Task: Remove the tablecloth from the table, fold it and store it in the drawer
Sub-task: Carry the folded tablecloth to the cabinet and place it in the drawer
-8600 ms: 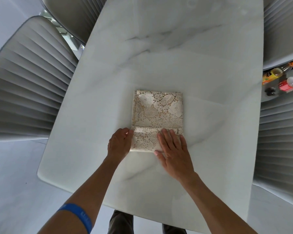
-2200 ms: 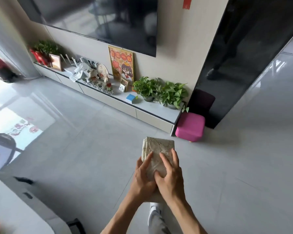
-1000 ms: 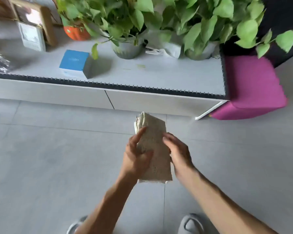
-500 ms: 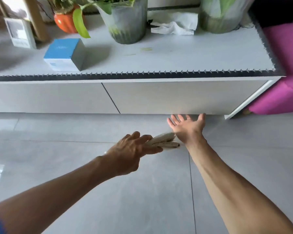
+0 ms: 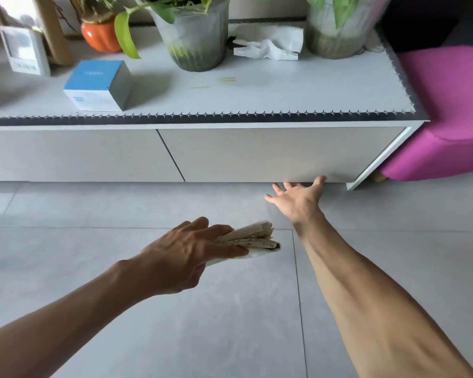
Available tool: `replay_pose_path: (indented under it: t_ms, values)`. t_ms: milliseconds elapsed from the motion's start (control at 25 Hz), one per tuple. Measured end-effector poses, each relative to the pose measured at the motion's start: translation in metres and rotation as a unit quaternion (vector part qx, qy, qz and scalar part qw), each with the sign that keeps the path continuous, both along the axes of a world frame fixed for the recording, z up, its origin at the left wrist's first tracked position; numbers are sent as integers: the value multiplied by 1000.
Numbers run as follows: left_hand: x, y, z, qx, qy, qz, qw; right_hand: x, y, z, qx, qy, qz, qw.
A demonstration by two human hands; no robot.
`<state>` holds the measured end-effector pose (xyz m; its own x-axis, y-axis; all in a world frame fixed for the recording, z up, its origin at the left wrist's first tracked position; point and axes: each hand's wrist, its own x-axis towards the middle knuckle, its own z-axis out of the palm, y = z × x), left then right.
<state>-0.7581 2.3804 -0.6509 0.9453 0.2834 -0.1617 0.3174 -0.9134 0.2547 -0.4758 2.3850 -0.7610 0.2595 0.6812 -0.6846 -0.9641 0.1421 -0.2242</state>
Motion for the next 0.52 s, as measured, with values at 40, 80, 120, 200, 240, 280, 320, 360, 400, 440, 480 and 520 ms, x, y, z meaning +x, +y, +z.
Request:
replay_pose_path:
  t_ms: [40, 80, 120, 200, 240, 280, 320, 360, 400, 440, 480, 520]
  values:
    - [-1, -1, 1, 1, 1, 5, 1000, -1, -1, -1, 1, -6, 3, 1000]
    - [0, -1, 2, 9, 3, 5, 1000, -3, -2, -3, -1, -12, 8, 1000]
    - [1, -3, 3, 24, 5, -3, 1000, -6, -4, -5, -12, -12, 9, 1000]
    - [3, -6, 5, 46, 7, -31, 998, -8, -10, -3, -48, -9, -3, 999]
    - [4, -7, 9, 46, 13, -42, 998, -11, -16, 2, -58, -16, 5, 998]
    - [4, -7, 15, 36, 18, -49, 998, -16, -24, 9, -75, -27, 33, 996]
    - [5, -6, 25, 10, 13, -51, 999, -23, -36, 17, -117, -63, 81, 988]
    - [6, -3, 39, -28, 1, -49, 998, -33, -54, 26, -183, -147, 143, 961]
    - [10, 1, 56, -64, -17, -45, 997, -42, -76, 36, -242, -279, 190, 910]
    - [16, 7, 75, -93, -38, -42, 994, -48, -97, 43, -262, -439, 179, 840]
    - [21, 14, 94, -113, -70, -41, 990, -54, -114, 53, -240, -587, 129, 762]
    - [27, 20, 112, -131, -106, -41, 985, -55, -125, 64, -192, -708, 82, 675]
